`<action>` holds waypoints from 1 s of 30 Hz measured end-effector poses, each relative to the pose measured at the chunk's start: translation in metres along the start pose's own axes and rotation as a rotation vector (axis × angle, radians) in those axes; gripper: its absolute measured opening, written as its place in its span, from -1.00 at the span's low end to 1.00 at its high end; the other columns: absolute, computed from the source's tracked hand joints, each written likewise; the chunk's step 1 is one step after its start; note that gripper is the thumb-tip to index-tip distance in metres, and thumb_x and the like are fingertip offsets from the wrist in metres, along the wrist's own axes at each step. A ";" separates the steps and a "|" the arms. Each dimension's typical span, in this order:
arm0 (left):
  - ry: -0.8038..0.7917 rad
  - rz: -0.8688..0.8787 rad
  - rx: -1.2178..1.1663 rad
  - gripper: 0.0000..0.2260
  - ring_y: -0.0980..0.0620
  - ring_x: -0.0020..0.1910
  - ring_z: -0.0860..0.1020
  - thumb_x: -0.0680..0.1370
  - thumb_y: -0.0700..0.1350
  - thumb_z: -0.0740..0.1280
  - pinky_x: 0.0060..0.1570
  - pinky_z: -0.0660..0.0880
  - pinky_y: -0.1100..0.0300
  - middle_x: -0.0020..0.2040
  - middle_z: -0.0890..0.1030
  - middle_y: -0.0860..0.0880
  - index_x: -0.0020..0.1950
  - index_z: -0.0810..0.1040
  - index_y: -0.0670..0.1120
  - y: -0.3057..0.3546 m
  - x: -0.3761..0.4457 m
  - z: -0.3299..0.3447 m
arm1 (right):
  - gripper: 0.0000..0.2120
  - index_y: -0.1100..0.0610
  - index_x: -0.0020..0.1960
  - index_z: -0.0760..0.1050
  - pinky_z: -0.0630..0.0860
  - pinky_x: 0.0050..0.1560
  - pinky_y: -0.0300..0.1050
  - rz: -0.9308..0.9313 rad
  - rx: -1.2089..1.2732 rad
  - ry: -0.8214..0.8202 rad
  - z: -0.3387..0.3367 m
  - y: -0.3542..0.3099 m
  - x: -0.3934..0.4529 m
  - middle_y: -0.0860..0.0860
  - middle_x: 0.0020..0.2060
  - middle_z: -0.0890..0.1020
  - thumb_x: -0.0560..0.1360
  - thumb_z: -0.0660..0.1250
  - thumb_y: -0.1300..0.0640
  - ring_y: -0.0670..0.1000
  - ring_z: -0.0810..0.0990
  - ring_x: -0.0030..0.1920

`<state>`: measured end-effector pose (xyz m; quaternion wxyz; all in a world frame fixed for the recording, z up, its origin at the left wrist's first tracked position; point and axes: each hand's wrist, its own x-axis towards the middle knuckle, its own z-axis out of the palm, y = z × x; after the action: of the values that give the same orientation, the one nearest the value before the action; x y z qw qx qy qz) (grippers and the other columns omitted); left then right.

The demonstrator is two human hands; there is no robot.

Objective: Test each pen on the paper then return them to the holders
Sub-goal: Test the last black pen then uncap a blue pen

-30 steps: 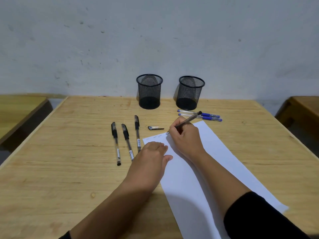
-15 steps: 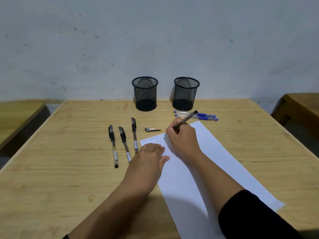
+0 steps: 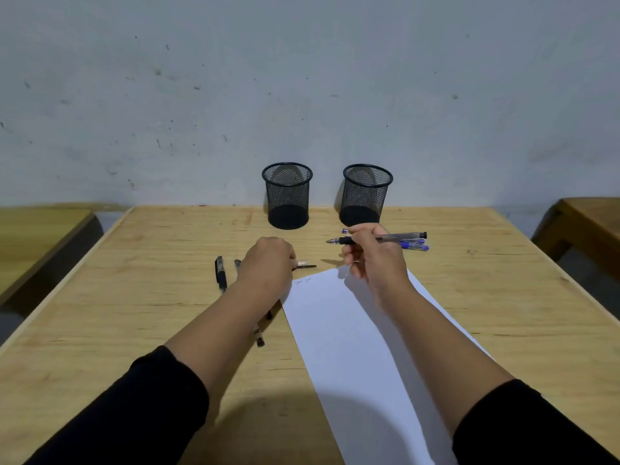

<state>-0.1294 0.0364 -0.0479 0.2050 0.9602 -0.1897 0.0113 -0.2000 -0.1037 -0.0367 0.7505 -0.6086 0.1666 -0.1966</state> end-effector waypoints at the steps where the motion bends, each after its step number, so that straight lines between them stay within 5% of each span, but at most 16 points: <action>1: -0.010 -0.006 0.003 -0.85 -0.10 -0.04 0.59 0.54 -0.16 0.29 -0.09 0.54 0.10 -0.01 0.63 -0.14 0.00 0.64 -0.13 -0.001 0.002 0.001 | -0.85 0.14 -0.20 0.42 0.26 -0.61 -0.28 -0.001 -0.011 -0.009 -0.001 0.001 0.001 0.11 -0.42 0.51 0.53 0.19 0.29 -0.09 0.44 -0.55; 8: 0.111 0.043 -0.274 -0.92 0.23 -0.32 0.46 0.53 -0.20 0.29 -0.37 0.34 0.40 -0.16 0.63 -0.06 -0.08 0.58 -0.09 -0.004 0.002 -0.011 | -0.80 0.14 -0.28 0.43 0.28 -0.58 -0.30 -0.038 -0.061 -0.063 -0.005 -0.001 0.005 0.08 -0.41 0.52 0.50 0.27 0.29 -0.10 0.42 -0.54; 13: 0.125 0.089 -0.394 -0.90 0.23 -0.31 0.45 0.52 -0.22 0.29 -0.36 0.33 0.59 -0.20 0.60 0.01 -0.12 0.58 -0.05 0.000 -0.003 -0.019 | -0.80 0.13 -0.28 0.42 0.26 -0.58 -0.31 -0.026 -0.037 -0.113 0.000 -0.004 0.005 0.09 -0.41 0.51 0.51 0.26 0.30 -0.11 0.40 -0.56; 30: 0.246 0.145 -0.484 -0.83 0.28 -0.31 0.50 0.51 -0.29 0.27 -0.29 0.33 0.60 -0.32 0.58 0.03 -0.15 0.58 -0.05 0.012 -0.016 -0.034 | -0.78 0.13 -0.28 0.41 0.24 -0.53 -0.31 -0.104 -0.016 -0.216 0.015 -0.013 -0.006 0.07 -0.44 0.48 0.51 0.28 0.30 -0.10 0.38 -0.52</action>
<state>-0.1469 0.0454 -0.0134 0.4484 0.8587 -0.2287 0.0969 -0.1990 -0.0901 -0.0213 0.7480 -0.6400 0.0547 -0.1672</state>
